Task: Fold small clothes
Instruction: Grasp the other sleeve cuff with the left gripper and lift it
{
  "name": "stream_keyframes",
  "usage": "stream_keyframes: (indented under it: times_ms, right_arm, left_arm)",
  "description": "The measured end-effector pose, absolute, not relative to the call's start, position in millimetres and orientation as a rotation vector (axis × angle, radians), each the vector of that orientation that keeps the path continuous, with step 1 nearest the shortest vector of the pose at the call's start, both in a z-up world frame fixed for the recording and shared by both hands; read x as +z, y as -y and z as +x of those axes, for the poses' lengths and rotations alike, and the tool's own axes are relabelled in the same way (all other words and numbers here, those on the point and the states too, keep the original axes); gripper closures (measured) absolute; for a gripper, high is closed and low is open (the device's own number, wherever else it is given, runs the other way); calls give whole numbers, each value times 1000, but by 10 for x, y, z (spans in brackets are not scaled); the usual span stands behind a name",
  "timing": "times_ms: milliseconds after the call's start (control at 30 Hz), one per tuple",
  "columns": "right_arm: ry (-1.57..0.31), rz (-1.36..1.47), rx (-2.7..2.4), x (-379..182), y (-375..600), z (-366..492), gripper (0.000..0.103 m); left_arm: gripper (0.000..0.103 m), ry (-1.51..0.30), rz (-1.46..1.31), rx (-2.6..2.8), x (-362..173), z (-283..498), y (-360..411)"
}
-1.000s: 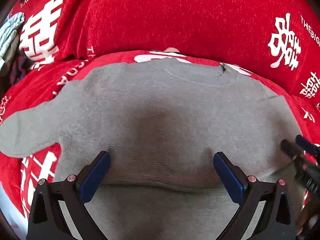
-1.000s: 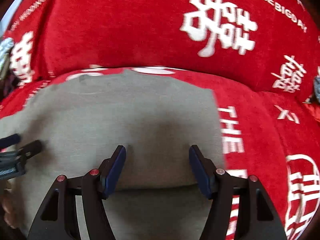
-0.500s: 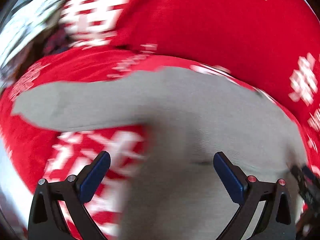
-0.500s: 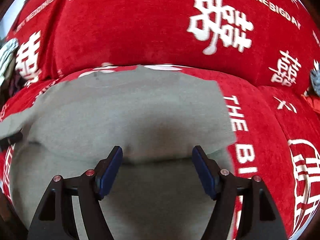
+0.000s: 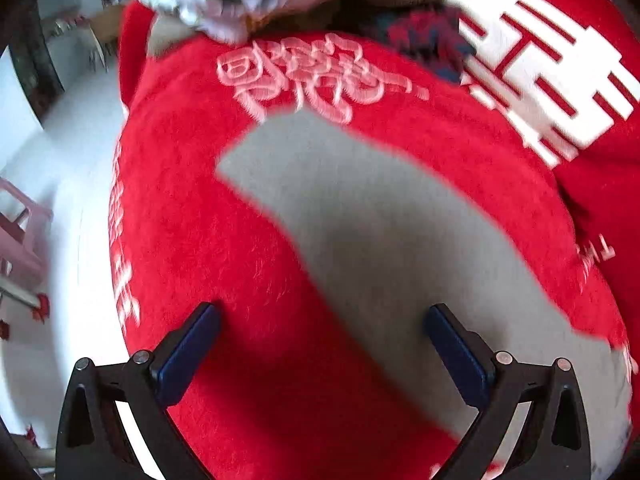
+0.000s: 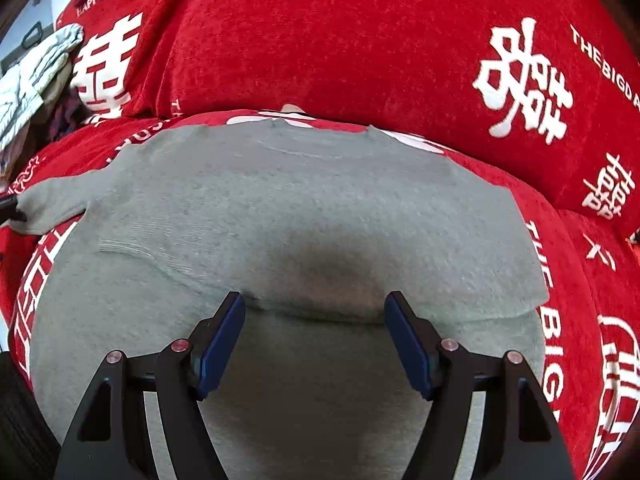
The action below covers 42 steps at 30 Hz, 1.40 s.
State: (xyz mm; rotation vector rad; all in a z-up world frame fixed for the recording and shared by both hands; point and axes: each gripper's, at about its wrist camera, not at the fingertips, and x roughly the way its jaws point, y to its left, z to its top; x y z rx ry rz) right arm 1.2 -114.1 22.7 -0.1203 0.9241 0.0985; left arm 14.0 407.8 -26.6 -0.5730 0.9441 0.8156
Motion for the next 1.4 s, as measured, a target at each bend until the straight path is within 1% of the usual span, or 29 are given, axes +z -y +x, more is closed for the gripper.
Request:
stream_keyframes:
  times_ms: [267, 333, 367, 400, 433, 467, 500, 533, 633, 733, 967, 1167, 1233, 1300, 1367, 1400]
  right_arm:
    - [-920, -145, 95, 333, 1015, 47, 28]
    - [-920, -150, 95, 346, 980, 56, 28]
    - [-919, -157, 95, 350, 957, 60, 28]
    - [-920, -164, 97, 353, 930, 64, 28]
    - [-923, -170, 101, 355, 902, 71, 28]
    - [-926, -177, 106, 357, 874, 77, 28]
    - [-927, -189, 110, 362, 835, 86, 28]
    - [-927, -194, 113, 366, 811, 90, 28]
    - [-921, -199, 123, 406, 730, 132, 28]
    - [-915, -201, 134, 451, 644, 229, 28]
    - [-923, -207, 192, 494, 140, 795, 28]
    - [-987, -339, 163, 95, -651, 1278, 28]
    - [-992, -361, 158, -33, -886, 1304, 28]
    - [-967, -390, 165, -35, -1083, 1250, 28]
    - [-1001, -317, 334, 43, -1180, 1193, 29]
    - [-1012, -229, 412, 109, -1139, 1151, 32]
  left_arm:
    - [0, -966, -608, 896, -226, 589, -4324]
    - [2, -941, -623, 903, -206, 590, -4345]
    - [15, -916, -615, 929, -175, 596, -4362]
    - [33, -894, -605, 937, -134, 575, -4366]
    - [42, -876, -597, 935, -105, 562, -4356]
    - [62, -867, -594, 913, -81, 562, -4350]
    - [79, -864, -595, 897, -69, 560, -4353]
    - [85, -863, -603, 875, -60, 563, -4365]
    - [90, -856, -646, 834, -31, 512, -4408]
    - [90, -830, -680, 801, 40, 403, -4416]
    - [90, -751, -629, 746, 305, 260, -4302]
    - [90, -707, -510, 749, 555, 183, -4132]
    - [90, -701, -484, 744, 615, 165, -4074]
    - [90, -701, -469, 723, 674, 165, -4017]
    - [90, -706, -453, 700, 717, 186, -3941]
    - [90, -709, -442, 692, 732, 195, -3896]
